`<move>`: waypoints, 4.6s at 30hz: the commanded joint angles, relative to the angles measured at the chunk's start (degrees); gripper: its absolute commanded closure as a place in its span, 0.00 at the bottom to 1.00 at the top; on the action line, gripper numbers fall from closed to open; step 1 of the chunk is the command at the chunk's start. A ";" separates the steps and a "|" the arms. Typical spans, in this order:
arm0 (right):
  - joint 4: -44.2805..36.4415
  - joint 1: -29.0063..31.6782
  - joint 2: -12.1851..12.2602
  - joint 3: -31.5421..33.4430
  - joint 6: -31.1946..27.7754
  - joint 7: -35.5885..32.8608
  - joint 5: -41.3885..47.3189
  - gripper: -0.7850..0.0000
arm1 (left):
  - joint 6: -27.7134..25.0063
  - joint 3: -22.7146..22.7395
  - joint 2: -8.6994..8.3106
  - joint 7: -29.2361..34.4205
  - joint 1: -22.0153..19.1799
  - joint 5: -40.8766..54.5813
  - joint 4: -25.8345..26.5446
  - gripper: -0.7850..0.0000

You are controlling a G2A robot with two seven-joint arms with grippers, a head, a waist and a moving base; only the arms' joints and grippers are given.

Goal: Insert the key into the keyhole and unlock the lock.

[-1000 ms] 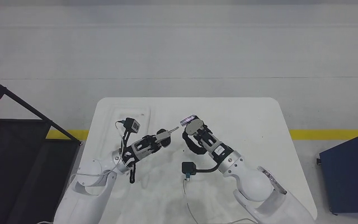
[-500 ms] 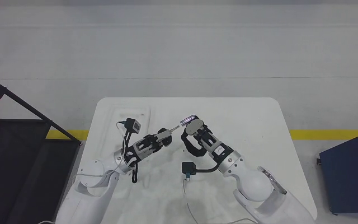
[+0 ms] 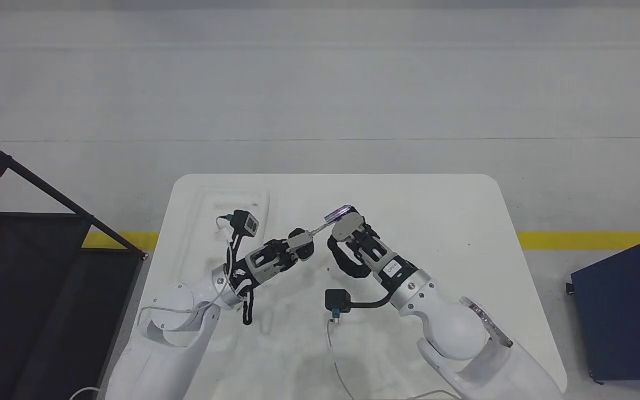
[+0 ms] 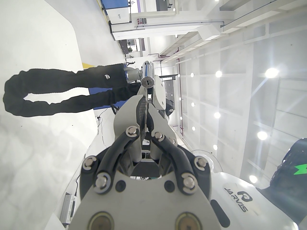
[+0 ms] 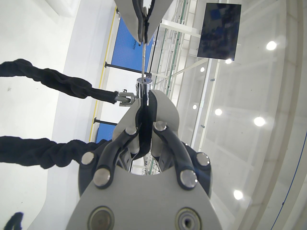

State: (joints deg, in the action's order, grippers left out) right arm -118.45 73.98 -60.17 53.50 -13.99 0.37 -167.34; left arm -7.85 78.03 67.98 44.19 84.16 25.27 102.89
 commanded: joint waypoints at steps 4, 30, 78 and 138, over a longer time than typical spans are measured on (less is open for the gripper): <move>0.00 0.00 0.00 0.00 0.00 0.00 0.00 1.00 | -0.53 -0.42 0.00 -0.33 -0.25 0.27 -0.32 1.00; 0.18 0.50 -0.11 0.39 0.73 0.12 -0.08 1.00 | -2.14 -1.57 -0.07 -2.28 0.28 2.43 -0.80 1.00; -10.09 -52.32 18.54 -43.76 -26.75 -3.33 -8.66 1.00 | -0.65 3.16 -1.08 -1.40 4.60 7.44 2.03 1.00; 24.74 -52.16 11.01 -29.04 -43.56 27.09 38.51 0.00 | -10.02 7.42 -1.54 -1.86 5.30 4.27 0.93 1.00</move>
State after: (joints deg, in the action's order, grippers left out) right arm -95.31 23.08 -48.59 24.95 -55.58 26.27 -129.88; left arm -17.87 85.45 66.44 42.33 89.46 29.54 103.82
